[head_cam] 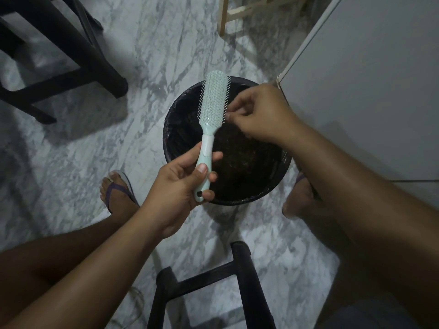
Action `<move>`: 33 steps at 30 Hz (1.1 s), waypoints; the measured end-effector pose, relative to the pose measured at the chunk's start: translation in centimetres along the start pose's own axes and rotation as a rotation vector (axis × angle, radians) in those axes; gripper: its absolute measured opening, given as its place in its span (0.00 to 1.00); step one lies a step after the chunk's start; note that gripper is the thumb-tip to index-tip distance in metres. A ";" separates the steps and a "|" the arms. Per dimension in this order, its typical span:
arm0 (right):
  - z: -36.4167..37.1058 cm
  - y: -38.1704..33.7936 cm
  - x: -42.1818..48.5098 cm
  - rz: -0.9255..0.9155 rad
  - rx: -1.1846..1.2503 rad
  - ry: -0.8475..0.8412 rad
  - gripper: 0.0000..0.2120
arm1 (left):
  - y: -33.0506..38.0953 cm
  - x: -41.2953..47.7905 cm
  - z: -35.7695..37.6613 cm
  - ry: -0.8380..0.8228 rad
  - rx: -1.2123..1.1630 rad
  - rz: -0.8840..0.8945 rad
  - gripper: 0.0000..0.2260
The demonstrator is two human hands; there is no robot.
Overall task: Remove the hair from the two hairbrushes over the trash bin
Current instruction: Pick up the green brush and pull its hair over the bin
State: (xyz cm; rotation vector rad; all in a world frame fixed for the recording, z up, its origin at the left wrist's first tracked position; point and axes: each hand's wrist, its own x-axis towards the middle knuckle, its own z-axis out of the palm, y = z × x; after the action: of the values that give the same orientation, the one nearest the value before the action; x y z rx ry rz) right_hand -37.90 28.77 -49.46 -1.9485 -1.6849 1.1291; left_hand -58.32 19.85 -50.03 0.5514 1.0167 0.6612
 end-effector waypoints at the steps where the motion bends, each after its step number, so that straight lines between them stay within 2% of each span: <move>1: 0.1 0.2 0.1 -0.007 -0.054 0.017 0.07 | 0.0 0.0 0.0 0.000 0.005 -0.001 0.21; 4: 0.3 0.4 0.2 0.003 0.092 -0.072 0.28 | 0.0 -0.1 0.0 -0.002 0.013 -0.014 0.21; 5: 0.3 0.2 0.1 -0.022 0.169 -0.090 0.30 | -0.1 -0.1 0.0 -0.005 0.012 -0.017 0.21; 6: 0.2 0.1 0.1 -0.063 0.211 -0.093 0.26 | 0.0 -0.2 0.0 -0.013 0.009 -0.014 0.22; 7: 0.1 0.1 0.1 -0.091 0.190 -0.075 0.18 | 0.0 -0.2 0.1 -0.021 0.006 -0.007 0.22; 8: 0.1 0.1 0.0 -0.101 0.131 -0.059 0.10 | 0.1 -0.3 0.2 -0.029 0.005 0.005 0.23; 9: 0.2 0.2 -0.1 -0.086 0.058 -0.053 0.07 | 0.2 -0.3 0.2 -0.035 0.005 0.017 0.24; 12: 0.7 1.6 0.3 -0.010 -0.202 -0.025 0.08 | 0.4 -0.2 0.2 -0.030 0.002 0.029 0.23; 14: 0.2 1.8 0.6 0.035 -0.328 0.060 0.11 | 0.4 -0.2 0.1 -0.012 0.000 0.022 0.22; 17: -1.2 1.0 1.0 -0.018 -0.249 0.332 0.22 | 0.2 -0.3 0.0 0.017 0.012 0.008 0.21; 19: -1.9 -0.2 0.8 -0.161 -0.106 0.392 0.18 | 0.1 -0.2 0.0 0.029 0.036 -0.004 0.21; 21: -1.8 -1.5 -0.1 -0.288 -0.021 0.285 0.10 | 0.0 -0.2 0.1 0.036 0.054 -0.018 0.21; 23: -1.2 -1.9 -0.8 -0.355 -0.106 0.126 0.06 | -0.2 -0.2 0.3 0.041 0.077 -0.027 0.21; 25: -0.5 -1.9 -1.1 -0.343 -0.243 0.049 0.06 | -0.4 -0.2 0.4 0.054 0.115 -0.033 0.22; 28: -0.1 -1.9 -1.0 -0.295 -0.356 0.023 0.09 | -0.8 -0.3 0.3 0.079 0.177 -0.015 0.22; 33: 0.0 -2.1 -1.2 -0.273 -0.371 0.026 0.11 | -0.7 -0.1 -0.2 0.108 0.220 0.013 0.23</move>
State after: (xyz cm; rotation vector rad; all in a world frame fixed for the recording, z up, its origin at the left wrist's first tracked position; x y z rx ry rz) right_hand -39.30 28.17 -47.65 -1.8400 -2.1888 0.7289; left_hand -58.33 19.32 -50.50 0.7208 1.1964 0.5990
